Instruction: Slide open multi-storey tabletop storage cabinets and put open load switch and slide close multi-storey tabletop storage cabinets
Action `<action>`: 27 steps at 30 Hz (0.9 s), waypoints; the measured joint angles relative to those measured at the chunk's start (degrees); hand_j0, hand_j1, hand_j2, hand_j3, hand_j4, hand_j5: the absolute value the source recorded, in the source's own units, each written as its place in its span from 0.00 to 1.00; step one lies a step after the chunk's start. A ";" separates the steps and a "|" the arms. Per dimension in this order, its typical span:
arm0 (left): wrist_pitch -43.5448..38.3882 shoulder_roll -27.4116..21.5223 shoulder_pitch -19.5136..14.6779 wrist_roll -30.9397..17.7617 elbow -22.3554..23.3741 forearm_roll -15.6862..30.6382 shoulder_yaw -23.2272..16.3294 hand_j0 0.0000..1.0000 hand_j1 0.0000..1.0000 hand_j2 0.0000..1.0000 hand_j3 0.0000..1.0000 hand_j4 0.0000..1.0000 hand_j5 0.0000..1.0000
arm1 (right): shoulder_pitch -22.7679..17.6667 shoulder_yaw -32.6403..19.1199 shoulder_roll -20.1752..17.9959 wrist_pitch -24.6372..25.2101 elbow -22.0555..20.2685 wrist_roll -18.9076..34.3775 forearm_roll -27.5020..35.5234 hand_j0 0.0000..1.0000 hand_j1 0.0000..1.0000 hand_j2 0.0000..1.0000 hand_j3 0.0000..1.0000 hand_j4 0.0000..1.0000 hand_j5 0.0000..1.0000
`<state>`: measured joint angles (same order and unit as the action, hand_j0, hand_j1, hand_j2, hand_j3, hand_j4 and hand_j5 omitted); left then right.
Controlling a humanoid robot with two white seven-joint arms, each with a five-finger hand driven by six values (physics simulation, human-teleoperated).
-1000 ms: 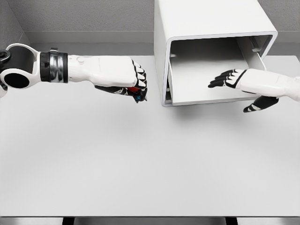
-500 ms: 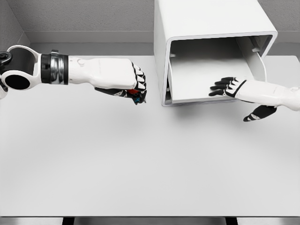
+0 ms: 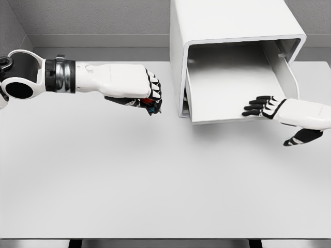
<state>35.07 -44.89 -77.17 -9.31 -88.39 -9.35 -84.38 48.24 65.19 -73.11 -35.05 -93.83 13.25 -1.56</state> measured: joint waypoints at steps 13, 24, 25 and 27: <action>-0.01 0.06 -2.28 0.05 -0.38 0.44 0.14 0.45 0.45 0.45 0.45 0.45 0.45 | 0.71 -9.10 -6.45 -0.02 -2.70 0.24 8.90 1.00 1.00 1.00 1.00 1.00 1.00; 0.00 0.85 -5.27 0.50 -0.54 1.86 0.60 0.45 0.45 0.45 0.45 0.45 0.45 | 0.72 -9.90 -11.47 -0.03 -3.03 0.11 11.47 1.00 1.00 1.00 1.00 1.00 1.00; 0.00 1.19 -5.36 0.52 -0.53 2.09 0.62 0.45 0.45 0.45 0.45 0.45 0.45 | 0.72 -9.60 -11.56 -0.03 -3.02 0.09 11.49 1.00 1.00 1.00 1.00 1.00 1.00; 0.00 2.18 -5.71 0.54 -0.45 2.46 0.64 0.45 0.45 0.45 0.45 0.45 0.45 | 0.80 -9.10 -11.70 -0.03 -2.92 0.05 11.48 1.00 1.00 1.00 1.00 1.00 1.00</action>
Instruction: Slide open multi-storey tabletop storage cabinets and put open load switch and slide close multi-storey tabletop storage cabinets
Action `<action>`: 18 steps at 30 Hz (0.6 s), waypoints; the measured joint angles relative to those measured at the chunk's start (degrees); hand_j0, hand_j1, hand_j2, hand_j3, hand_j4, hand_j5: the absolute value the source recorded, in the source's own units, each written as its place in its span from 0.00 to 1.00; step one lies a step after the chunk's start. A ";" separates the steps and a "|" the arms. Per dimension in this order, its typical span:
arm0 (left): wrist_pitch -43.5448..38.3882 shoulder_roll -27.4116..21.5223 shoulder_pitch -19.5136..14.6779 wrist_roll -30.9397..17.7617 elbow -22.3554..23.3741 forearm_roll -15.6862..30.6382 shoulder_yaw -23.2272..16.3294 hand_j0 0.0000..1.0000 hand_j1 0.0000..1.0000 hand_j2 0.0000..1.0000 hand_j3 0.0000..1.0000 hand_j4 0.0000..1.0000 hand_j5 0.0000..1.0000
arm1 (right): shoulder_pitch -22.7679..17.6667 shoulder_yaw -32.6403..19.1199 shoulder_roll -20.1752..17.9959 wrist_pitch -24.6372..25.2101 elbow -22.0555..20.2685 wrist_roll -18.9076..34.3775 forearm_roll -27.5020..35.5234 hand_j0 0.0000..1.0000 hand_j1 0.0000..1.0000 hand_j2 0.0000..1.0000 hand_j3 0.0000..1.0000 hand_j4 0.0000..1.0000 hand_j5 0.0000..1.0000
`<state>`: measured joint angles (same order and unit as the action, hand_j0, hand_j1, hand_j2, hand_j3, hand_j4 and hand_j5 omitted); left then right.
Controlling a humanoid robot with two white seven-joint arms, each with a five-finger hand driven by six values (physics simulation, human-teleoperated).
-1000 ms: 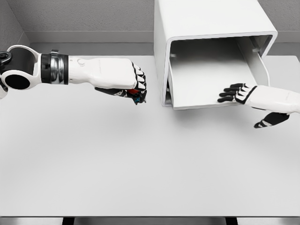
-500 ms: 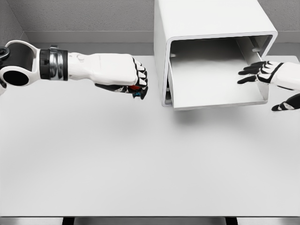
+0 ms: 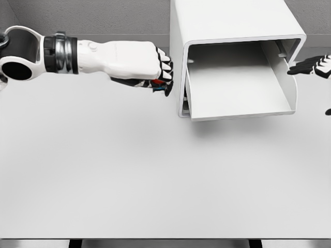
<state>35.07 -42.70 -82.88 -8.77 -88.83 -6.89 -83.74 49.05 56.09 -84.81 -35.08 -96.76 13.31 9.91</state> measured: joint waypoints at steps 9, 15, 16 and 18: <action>0.00 1.84 -2.20 0.22 -0.34 2.05 0.01 0.45 0.45 0.45 0.45 0.45 0.45 | 1.58 2.30 0.45 0.01 1.50 -0.06 -0.16 1.00 1.00 1.00 1.00 1.00 1.00; -0.01 2.41 -3.43 0.66 -0.30 2.46 0.05 0.45 0.45 0.45 0.45 0.45 0.45 | 2.06 4.28 0.58 -0.02 0.80 -0.30 -0.37 1.00 1.00 1.00 1.00 1.00 1.00; 0.00 2.93 -3.43 0.68 -0.01 2.51 0.01 0.45 0.45 0.45 0.45 0.45 0.45 | 2.02 4.42 0.58 0.00 0.72 -0.47 -0.29 1.00 1.00 1.00 1.00 1.00 1.00; 0.00 4.09 -3.43 0.71 0.49 2.56 -0.04 0.45 0.45 0.45 0.45 0.45 0.45 | 2.02 4.77 0.60 0.00 0.62 -0.72 -0.30 1.00 1.00 1.00 1.00 1.00 1.00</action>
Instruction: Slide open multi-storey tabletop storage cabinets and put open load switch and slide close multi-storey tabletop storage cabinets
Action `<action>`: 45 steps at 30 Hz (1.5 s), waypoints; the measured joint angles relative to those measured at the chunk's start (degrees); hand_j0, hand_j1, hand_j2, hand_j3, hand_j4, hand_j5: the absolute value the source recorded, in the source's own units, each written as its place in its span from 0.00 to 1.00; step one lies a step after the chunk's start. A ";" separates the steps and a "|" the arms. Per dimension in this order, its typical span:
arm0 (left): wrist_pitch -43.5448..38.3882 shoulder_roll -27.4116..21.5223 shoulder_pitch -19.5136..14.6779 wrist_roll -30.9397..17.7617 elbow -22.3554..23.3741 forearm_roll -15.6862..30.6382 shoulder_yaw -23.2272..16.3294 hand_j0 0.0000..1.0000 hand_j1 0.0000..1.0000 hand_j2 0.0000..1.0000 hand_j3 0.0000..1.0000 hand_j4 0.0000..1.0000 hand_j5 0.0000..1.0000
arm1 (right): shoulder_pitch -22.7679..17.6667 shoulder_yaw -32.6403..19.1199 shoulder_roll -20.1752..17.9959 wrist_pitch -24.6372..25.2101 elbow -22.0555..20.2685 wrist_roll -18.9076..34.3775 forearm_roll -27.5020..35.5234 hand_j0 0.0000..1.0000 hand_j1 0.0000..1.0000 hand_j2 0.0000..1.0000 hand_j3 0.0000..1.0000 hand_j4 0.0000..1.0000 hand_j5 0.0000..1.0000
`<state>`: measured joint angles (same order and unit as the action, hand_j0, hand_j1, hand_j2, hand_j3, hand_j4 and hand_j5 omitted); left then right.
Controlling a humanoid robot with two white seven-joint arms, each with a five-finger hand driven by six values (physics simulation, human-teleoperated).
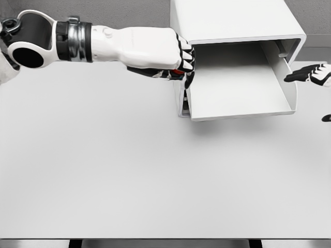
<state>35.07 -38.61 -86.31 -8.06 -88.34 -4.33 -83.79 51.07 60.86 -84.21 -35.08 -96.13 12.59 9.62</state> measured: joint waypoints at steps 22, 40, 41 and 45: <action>0.00 17.07 -0.26 -0.02 12.74 -0.48 -2.72 0.45 0.45 0.45 0.45 0.45 0.45 | 0.00 3.46 0.40 0.00 -0.24 0.03 -0.11 1.00 1.00 1.00 1.00 1.00 1.00; -0.01 26.91 -1.67 -0.05 24.91 -0.84 -7.09 0.45 0.45 0.45 0.45 0.45 0.45 | 1.23 3.45 0.76 0.02 -0.28 -3.20 0.00 1.00 1.00 1.00 1.00 1.00 1.00; 0.00 27.22 -1.67 -0.05 25.41 -0.85 -7.18 0.45 0.45 0.45 0.45 0.45 0.45 | 1.23 3.49 0.78 0.02 -0.28 -3.22 0.00 1.00 1.00 1.00 1.00 1.00 1.00; 0.00 28.25 -1.67 -0.06 27.33 -0.84 -7.37 0.45 0.45 0.45 0.45 0.45 0.45 | 1.23 3.55 0.81 0.02 -0.28 -3.24 0.00 1.00 1.00 1.00 1.00 1.00 1.00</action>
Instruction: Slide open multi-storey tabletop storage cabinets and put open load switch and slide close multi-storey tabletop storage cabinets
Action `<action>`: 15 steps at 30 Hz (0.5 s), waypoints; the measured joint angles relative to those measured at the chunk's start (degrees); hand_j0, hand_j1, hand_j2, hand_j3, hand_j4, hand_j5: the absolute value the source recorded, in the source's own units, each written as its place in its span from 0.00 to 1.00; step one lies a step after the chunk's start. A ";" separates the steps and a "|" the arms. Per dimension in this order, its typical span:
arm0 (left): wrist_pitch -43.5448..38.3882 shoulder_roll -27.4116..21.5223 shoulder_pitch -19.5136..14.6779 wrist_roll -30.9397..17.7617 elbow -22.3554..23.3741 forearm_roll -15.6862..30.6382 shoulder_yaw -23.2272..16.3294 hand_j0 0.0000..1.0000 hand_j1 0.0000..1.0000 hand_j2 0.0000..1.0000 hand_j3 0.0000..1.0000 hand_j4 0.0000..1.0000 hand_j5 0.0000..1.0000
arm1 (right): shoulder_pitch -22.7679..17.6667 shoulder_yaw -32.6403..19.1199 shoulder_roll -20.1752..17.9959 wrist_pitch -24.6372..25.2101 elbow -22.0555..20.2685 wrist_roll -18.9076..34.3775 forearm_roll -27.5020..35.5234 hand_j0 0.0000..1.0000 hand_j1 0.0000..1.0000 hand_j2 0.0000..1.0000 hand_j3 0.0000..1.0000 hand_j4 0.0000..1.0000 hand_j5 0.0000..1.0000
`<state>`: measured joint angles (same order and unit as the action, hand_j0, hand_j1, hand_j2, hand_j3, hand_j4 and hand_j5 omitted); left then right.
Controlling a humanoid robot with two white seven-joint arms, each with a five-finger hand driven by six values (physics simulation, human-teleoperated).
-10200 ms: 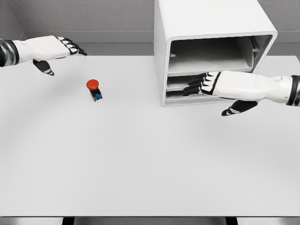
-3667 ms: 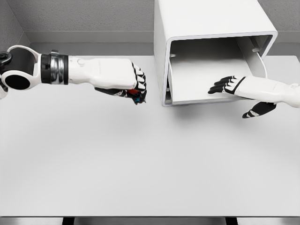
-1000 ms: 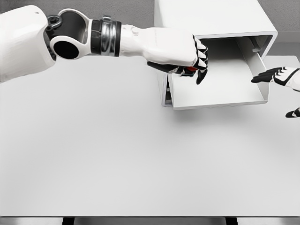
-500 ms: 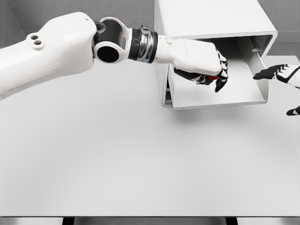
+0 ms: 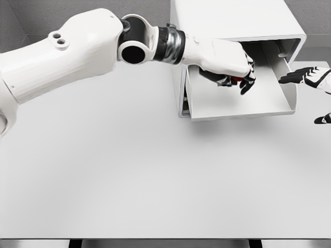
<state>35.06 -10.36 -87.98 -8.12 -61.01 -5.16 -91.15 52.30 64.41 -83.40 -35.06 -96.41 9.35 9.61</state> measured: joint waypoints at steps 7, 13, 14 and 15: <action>0.00 1.95 0.00 0.00 3.09 0.01 -0.04 0.46 0.46 0.46 0.46 0.46 0.46 | 0.00 0.32 0.01 0.00 0.00 -0.01 0.00 1.00 1.00 1.00 1.00 1.00 1.00; 0.00 2.68 0.00 0.00 3.54 0.05 0.09 0.47 0.47 0.47 0.47 0.47 0.47 | -0.09 0.45 0.11 0.00 0.00 -0.01 0.00 1.00 1.00 1.00 1.00 1.00 1.00; 0.00 2.85 0.00 0.00 3.56 0.07 0.11 0.47 0.47 0.47 0.47 0.47 0.47 | 0.02 0.48 0.12 0.00 0.00 -0.01 -0.01 1.00 1.00 1.00 1.00 1.00 1.00; 0.00 2.96 0.00 0.00 3.57 0.07 0.12 0.47 0.47 0.47 0.47 0.47 0.47 | -0.09 0.50 0.12 0.00 0.00 -0.01 0.00 1.00 1.00 1.00 1.00 1.00 1.00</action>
<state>35.06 -7.40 -87.98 -8.12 -57.44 -5.09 -91.04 52.21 64.91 -83.28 -35.06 -96.41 9.34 9.61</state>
